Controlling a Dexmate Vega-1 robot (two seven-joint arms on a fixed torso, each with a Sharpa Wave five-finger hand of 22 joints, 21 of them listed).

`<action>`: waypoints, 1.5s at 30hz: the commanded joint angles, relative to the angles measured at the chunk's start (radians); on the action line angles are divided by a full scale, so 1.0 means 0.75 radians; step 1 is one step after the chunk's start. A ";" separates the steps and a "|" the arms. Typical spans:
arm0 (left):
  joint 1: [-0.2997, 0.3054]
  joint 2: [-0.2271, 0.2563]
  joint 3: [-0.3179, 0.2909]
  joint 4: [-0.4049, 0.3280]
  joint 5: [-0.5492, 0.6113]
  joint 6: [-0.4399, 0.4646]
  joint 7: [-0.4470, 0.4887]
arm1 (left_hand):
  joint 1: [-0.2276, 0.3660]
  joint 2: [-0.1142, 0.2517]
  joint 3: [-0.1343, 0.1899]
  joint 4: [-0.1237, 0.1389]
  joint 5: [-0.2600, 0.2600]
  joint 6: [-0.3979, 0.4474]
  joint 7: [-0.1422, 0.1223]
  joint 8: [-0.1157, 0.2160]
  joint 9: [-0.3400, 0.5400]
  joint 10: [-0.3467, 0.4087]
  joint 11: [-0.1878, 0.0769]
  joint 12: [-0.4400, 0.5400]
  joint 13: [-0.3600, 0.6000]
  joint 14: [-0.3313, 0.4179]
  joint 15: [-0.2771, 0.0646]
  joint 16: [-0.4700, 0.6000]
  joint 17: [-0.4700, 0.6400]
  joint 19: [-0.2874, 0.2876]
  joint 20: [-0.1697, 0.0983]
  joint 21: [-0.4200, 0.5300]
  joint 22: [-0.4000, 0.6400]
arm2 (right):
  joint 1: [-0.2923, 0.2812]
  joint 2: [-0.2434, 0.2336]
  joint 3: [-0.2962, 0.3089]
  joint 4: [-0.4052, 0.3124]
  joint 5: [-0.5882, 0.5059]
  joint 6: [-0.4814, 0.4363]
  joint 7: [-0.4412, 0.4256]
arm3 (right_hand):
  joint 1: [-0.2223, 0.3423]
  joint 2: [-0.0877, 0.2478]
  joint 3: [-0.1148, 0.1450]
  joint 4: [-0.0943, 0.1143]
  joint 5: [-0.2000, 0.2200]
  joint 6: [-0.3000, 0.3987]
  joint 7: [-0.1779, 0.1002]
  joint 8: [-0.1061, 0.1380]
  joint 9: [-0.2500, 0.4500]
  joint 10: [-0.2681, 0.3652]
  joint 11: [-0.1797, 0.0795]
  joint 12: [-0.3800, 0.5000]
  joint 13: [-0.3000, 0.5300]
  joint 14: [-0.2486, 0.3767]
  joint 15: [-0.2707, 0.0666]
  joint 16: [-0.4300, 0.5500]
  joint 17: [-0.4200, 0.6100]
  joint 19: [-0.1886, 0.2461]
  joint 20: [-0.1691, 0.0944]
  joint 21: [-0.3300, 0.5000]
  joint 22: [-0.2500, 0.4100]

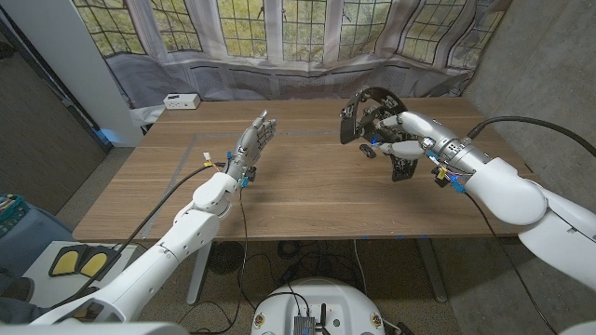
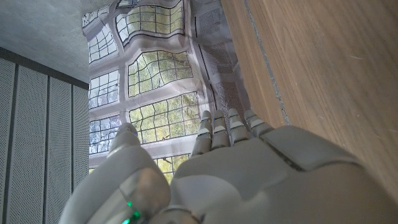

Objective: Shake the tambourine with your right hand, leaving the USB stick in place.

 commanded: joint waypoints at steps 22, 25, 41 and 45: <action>0.023 0.032 -0.003 -0.063 0.025 0.012 0.018 | 0.002 0.008 0.012 -0.003 -0.004 0.009 -0.002 -0.004 0.003 0.008 0.002 -0.006 0.005 -0.002 -0.003 0.000 0.004 -0.005 0.001 0.004 0.003 | 0.065 -0.170 -0.165 -0.115 -0.337 -0.276 0.149 | 0.087 0.100 0.011 -0.001 0.009 0.101 -0.095 0.003 0.004 0.008 -0.003 -0.008 0.009 0.012 -0.046 -0.013 0.010 -0.004 0.007 0.020 0.003; 0.023 0.034 0.000 -0.065 0.028 0.016 0.018 | 0.001 0.008 0.013 -0.003 -0.004 0.009 -0.002 -0.004 0.003 0.008 0.001 -0.006 0.005 -0.002 -0.002 0.000 0.004 -0.005 0.002 0.004 0.003 | 0.075 -0.186 -0.199 -0.133 -0.405 -0.326 0.148 | 0.086 0.101 0.011 0.000 0.009 0.099 -0.093 0.003 0.004 0.006 -0.004 -0.009 0.009 0.013 -0.049 -0.013 0.011 -0.006 0.007 0.021 0.003; 0.009 0.016 0.014 -0.049 0.021 0.013 0.000 | 0.001 0.007 0.014 -0.003 -0.004 0.010 -0.002 -0.003 0.003 0.008 0.003 -0.006 0.005 -0.001 -0.001 0.000 0.004 -0.005 0.002 0.004 0.003 | 0.221 -0.278 -0.374 -0.128 -0.410 -0.419 0.284 | 0.083 0.100 0.011 0.000 0.009 0.098 -0.097 0.002 0.004 0.005 -0.008 -0.011 0.010 0.012 -0.049 -0.018 0.013 -0.010 0.006 0.027 0.002; 0.009 0.016 0.014 -0.049 0.022 0.014 0.003 | 0.001 0.007 0.014 -0.003 -0.004 0.010 -0.002 -0.003 0.003 0.008 0.003 -0.006 0.005 -0.006 -0.001 -0.002 0.004 -0.005 0.001 0.004 0.003 | 0.259 -0.291 -0.421 -0.123 -0.417 -0.448 0.297 | 0.083 0.100 0.011 0.000 0.009 0.097 -0.095 0.002 0.004 0.006 -0.006 -0.011 0.010 0.012 -0.049 -0.019 0.013 -0.011 0.006 0.029 0.002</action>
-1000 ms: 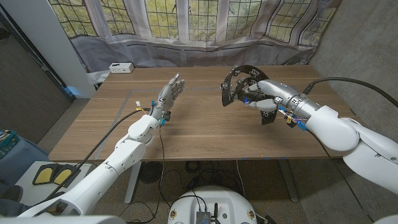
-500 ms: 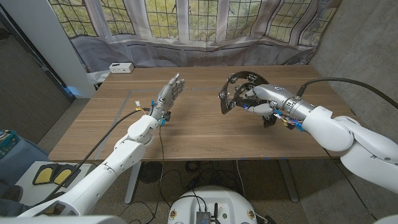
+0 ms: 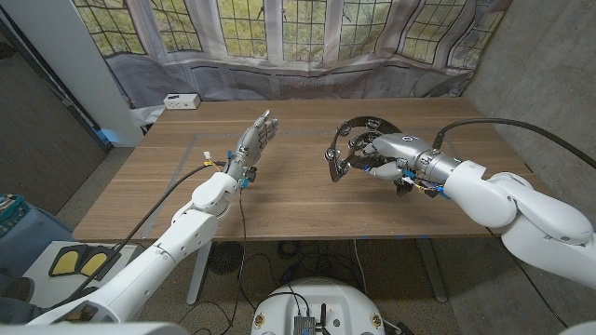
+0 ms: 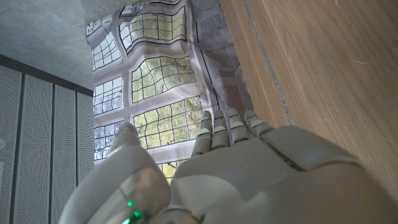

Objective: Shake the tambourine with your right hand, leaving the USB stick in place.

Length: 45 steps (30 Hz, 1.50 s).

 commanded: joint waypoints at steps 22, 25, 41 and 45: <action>-0.002 -0.007 0.003 0.022 -0.018 -0.009 -0.024 | 0.001 0.007 0.011 0.002 -0.005 0.009 -0.003 -0.004 0.003 0.008 0.005 -0.006 0.006 -0.015 -0.001 -0.003 0.004 -0.008 -0.001 0.004 0.003 | 0.303 -0.081 -0.400 0.014 -0.154 -0.203 0.227 | 0.085 0.095 0.013 -0.001 0.010 0.098 -0.095 0.007 0.004 0.007 -0.007 -0.005 0.001 0.015 -0.047 -0.012 0.003 -0.008 0.002 0.018 0.002; -0.003 -0.009 0.004 0.029 -0.021 -0.010 -0.027 | 0.001 0.007 0.011 0.002 -0.005 0.009 -0.003 -0.004 0.003 0.008 0.005 -0.006 0.006 -0.014 -0.002 -0.003 0.004 -0.008 -0.001 0.004 0.003 | 0.324 -0.072 -0.431 0.021 -0.160 -0.209 0.248 | 0.085 0.094 0.013 -0.002 0.010 0.098 -0.096 0.007 0.004 0.007 -0.007 -0.005 0.001 0.013 -0.049 -0.014 0.003 -0.008 0.002 0.019 0.001; -0.006 -0.020 0.002 0.051 -0.037 -0.016 -0.037 | 0.000 0.006 0.012 0.002 -0.005 0.010 -0.001 -0.004 0.003 0.009 0.003 -0.006 0.006 -0.015 -0.001 -0.002 0.004 -0.009 0.000 0.004 0.003 | 0.403 -0.010 -0.553 0.092 -0.212 -0.211 0.298 | 0.081 0.096 0.016 0.000 0.012 0.097 -0.094 0.007 0.004 0.008 -0.005 -0.006 0.001 0.013 -0.044 -0.020 0.002 -0.014 0.006 0.023 0.001; -0.008 -0.022 0.003 0.055 -0.038 -0.016 -0.039 | 0.000 0.006 0.013 0.002 -0.005 0.009 -0.002 -0.004 0.003 0.009 0.004 -0.006 0.006 -0.015 -0.001 -0.002 0.004 -0.010 0.001 0.003 0.003 | 0.425 0.002 -0.570 0.117 -0.200 -0.202 0.314 | 0.080 0.096 0.015 0.000 0.012 0.098 -0.095 0.007 0.004 0.008 -0.005 -0.006 0.001 0.012 -0.043 -0.020 0.002 -0.016 0.006 0.023 0.001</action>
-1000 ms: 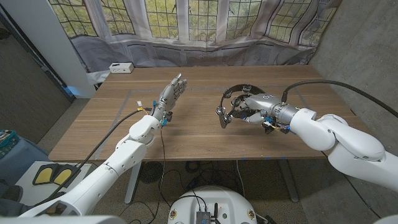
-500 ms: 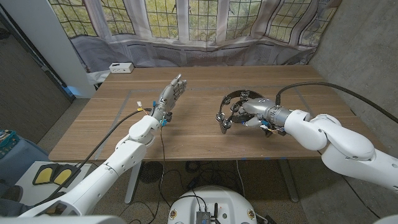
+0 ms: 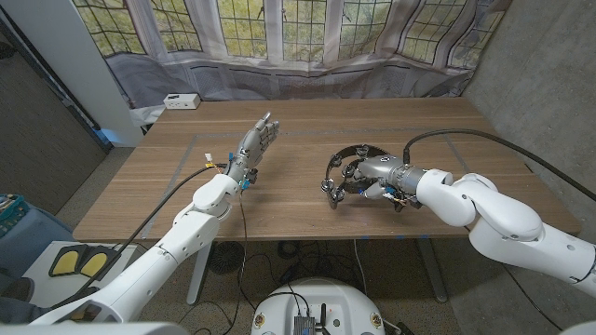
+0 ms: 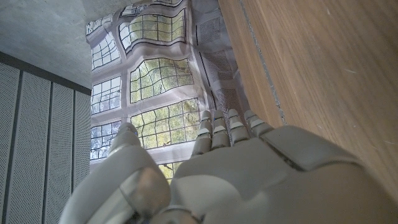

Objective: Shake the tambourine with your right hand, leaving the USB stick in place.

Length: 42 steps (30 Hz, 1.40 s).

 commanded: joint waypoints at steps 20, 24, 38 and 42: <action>-0.011 -0.014 -0.003 0.030 -0.019 0.000 -0.008 | 0.000 0.006 0.014 0.002 -0.005 0.010 -0.003 -0.004 0.003 0.008 0.000 -0.006 0.006 0.000 0.001 -0.001 0.001 -0.012 0.000 0.003 0.003 | 0.107 0.074 -0.151 0.126 -0.036 0.000 0.077 | 0.078 0.093 0.017 -0.003 0.014 0.102 -0.091 0.007 0.005 0.011 -0.003 0.000 0.001 0.015 -0.039 -0.007 0.002 -0.002 0.006 0.013 0.005; -0.012 -0.014 -0.003 0.030 -0.018 -0.001 -0.009 | 0.000 0.006 0.015 0.002 -0.005 0.009 -0.003 -0.004 0.003 0.010 -0.001 -0.005 0.006 -0.002 -0.001 -0.002 0.001 -0.012 -0.001 0.004 0.003 | 0.110 0.078 -0.158 0.133 -0.047 -0.003 0.076 | 0.077 0.092 0.017 -0.003 0.014 0.102 -0.090 0.008 0.005 0.013 -0.002 0.000 0.001 0.017 -0.040 -0.007 0.002 -0.003 0.006 0.014 0.005; 0.001 -0.006 -0.005 0.009 -0.015 -0.001 -0.002 | -0.001 0.006 0.016 0.003 -0.005 0.011 -0.002 -0.003 0.003 0.010 0.002 -0.006 0.006 -0.002 0.000 -0.001 0.001 -0.013 0.000 0.004 0.003 | 0.101 0.088 -0.177 0.146 -0.104 -0.018 0.073 | 0.074 0.092 0.019 -0.004 0.016 0.102 -0.090 0.007 0.004 0.012 -0.002 -0.001 0.000 0.017 -0.039 -0.010 0.003 -0.005 0.008 0.019 0.005; 0.003 -0.004 -0.005 0.004 -0.016 0.001 -0.003 | -0.001 0.006 0.016 0.003 -0.005 0.010 -0.002 -0.003 0.003 0.009 0.001 -0.006 0.006 -0.002 -0.001 -0.001 0.001 -0.012 0.000 0.004 0.003 | 0.101 0.092 -0.179 0.151 -0.102 -0.020 0.081 | 0.076 0.092 0.020 -0.006 0.017 0.102 -0.091 0.007 0.004 0.012 -0.004 -0.001 0.000 0.017 -0.039 -0.011 0.004 -0.004 0.008 0.020 0.005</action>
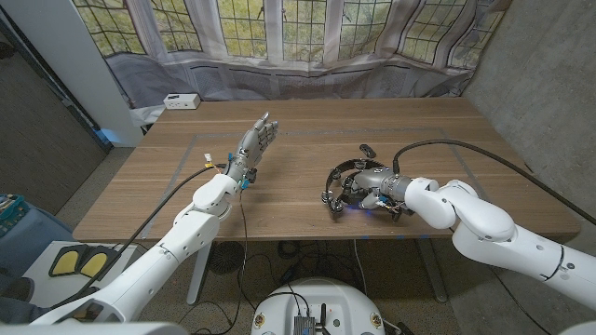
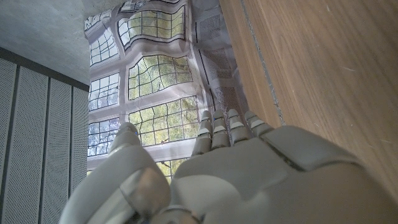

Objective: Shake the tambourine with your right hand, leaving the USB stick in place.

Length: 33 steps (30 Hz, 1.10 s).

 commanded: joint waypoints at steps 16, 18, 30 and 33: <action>0.020 0.005 -0.001 -0.014 -0.001 0.000 0.008 | -0.001 0.005 0.012 -0.003 -0.005 0.012 -0.004 -0.003 0.003 0.008 0.000 -0.006 0.006 -0.001 0.001 0.000 0.002 -0.006 0.008 0.004 0.003 | -0.008 0.025 -0.022 0.044 -0.016 -0.015 -0.010 | 0.070 0.086 0.011 0.000 0.012 0.090 -0.092 0.005 0.003 0.007 -0.002 -0.003 0.005 0.002 -0.026 -0.010 0.004 -0.008 0.006 0.012 0.006; 0.021 0.004 -0.002 -0.012 -0.005 0.000 0.006 | -0.001 0.005 0.012 -0.003 -0.005 0.012 -0.003 -0.003 0.003 0.008 0.001 -0.006 0.006 -0.001 0.001 0.000 0.002 -0.006 0.009 0.004 0.003 | -0.005 0.026 -0.024 0.048 -0.015 -0.016 -0.007 | 0.065 0.087 0.011 0.003 0.012 0.089 -0.091 0.005 0.003 0.005 -0.003 -0.004 0.005 0.002 -0.024 -0.012 0.004 -0.010 0.006 0.012 0.006; 0.016 0.000 -0.001 0.003 -0.010 -0.005 -0.004 | -0.002 0.005 0.013 -0.003 -0.005 0.013 -0.005 -0.003 0.003 0.010 0.000 -0.005 0.006 -0.002 0.000 0.000 0.002 -0.006 0.009 0.004 0.003 | -0.007 0.037 -0.035 0.061 -0.029 -0.031 -0.027 | 0.043 0.079 0.000 0.011 0.012 0.073 -0.092 0.000 0.003 -0.019 0.001 -0.013 0.005 -0.017 -0.025 -0.021 0.007 -0.022 0.008 0.012 0.005; 0.013 -0.001 -0.001 0.009 -0.012 -0.004 -0.008 | -0.002 0.005 0.013 -0.003 -0.005 0.014 -0.006 -0.003 0.003 0.011 0.001 -0.005 0.006 -0.002 0.000 0.000 0.002 -0.006 0.009 0.004 0.003 | -0.009 0.038 -0.035 0.062 -0.027 -0.035 -0.029 | 0.039 0.075 -0.003 0.009 0.012 0.066 -0.086 -0.002 0.003 -0.027 0.003 -0.016 0.005 -0.024 -0.020 -0.023 0.009 -0.027 0.011 0.012 0.005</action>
